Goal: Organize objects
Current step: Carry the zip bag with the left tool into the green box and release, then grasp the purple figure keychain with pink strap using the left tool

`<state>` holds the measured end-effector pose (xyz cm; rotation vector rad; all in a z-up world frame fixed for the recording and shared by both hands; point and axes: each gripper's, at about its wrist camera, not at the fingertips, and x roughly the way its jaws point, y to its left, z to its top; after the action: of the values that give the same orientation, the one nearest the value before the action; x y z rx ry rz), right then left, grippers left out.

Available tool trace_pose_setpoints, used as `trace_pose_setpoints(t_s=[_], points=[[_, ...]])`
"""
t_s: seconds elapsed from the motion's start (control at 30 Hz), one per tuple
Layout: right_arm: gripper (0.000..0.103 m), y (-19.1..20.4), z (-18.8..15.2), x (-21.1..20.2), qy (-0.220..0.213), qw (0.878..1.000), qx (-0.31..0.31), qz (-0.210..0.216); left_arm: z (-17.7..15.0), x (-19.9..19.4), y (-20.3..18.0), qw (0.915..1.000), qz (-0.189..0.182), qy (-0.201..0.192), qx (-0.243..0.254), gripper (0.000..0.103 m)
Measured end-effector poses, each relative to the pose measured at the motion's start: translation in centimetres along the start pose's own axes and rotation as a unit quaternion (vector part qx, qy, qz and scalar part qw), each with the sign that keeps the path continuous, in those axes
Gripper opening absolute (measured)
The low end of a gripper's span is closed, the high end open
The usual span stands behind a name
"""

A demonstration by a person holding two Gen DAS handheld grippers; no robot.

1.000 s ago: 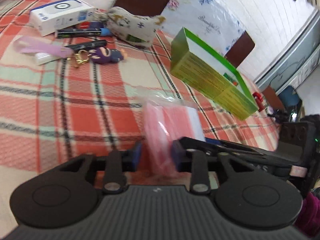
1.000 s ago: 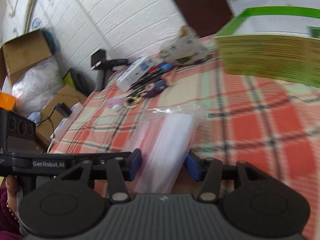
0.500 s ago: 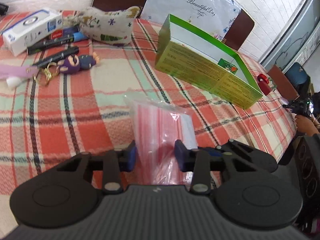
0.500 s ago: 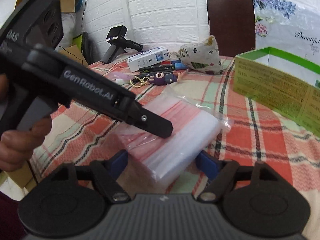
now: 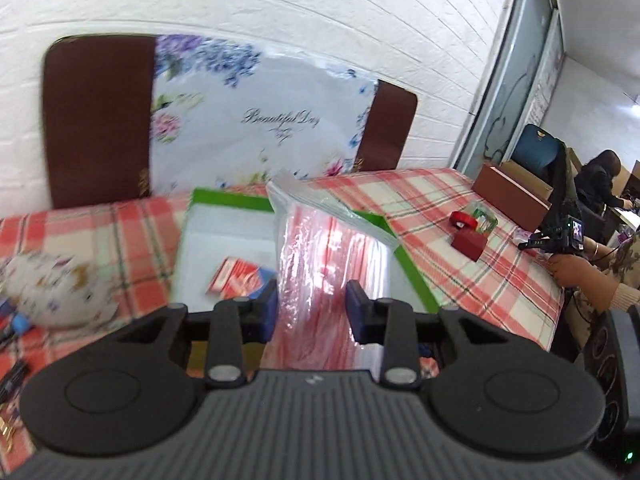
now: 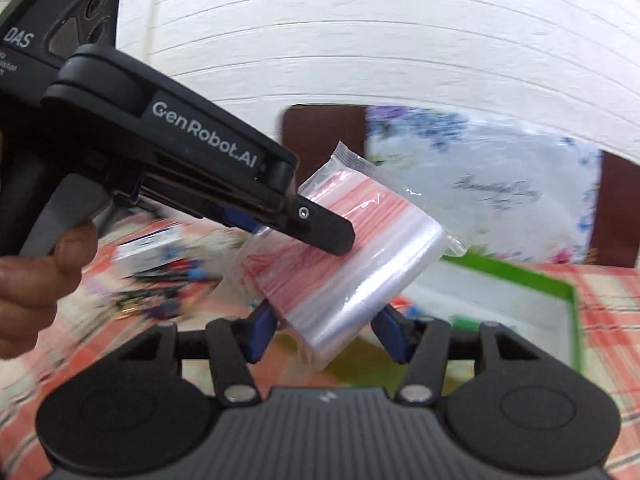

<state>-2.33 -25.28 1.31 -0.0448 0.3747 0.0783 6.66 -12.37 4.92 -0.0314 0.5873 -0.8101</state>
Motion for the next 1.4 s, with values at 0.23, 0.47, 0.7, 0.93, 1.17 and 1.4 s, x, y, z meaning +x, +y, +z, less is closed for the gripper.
trace_pose_setpoints(t_s=[0.23, 0.47, 0.7, 0.93, 1.17, 1.4], points=[[0.053, -5.2, -0.3, 3.4, 0.018, 0.998, 0.023, -0.057, 1.8, 6.7, -1.9, 0.9995, -0.009, 0.021, 0.022, 0.037], [0.055, -7.8, -1.3, 7.4, 0.051, 0.994, 0.044, -0.091, 2.1, 11.0, -2.0, 0.9972, 0.039, 0.045, 0.045, 0.037], [0.061, -8.7, -2.0, 7.1, 0.032, 0.989, 0.080, -0.119, 1.3, 11.2, -1.1, 0.9869, 0.132, 0.054, 0.075, 0.037], [0.061, -7.5, -1.5, 4.4, 0.007, 0.989, 0.099, -0.108, 0.4, 8.8, -0.6, 0.9830, 0.164, 0.051, 0.065, 0.038], [0.061, -4.9, -1.1, 1.9, -0.009, 0.991, 0.097, -0.086, -1.1, 4.6, 0.9, 0.9823, 0.180, 0.040, 0.033, 0.042], [0.061, -0.2, -1.8, 1.3, 0.024, 0.996, 0.077, -0.035, -4.5, 0.4, 4.5, 0.9762, 0.210, 0.052, -0.015, 0.044]])
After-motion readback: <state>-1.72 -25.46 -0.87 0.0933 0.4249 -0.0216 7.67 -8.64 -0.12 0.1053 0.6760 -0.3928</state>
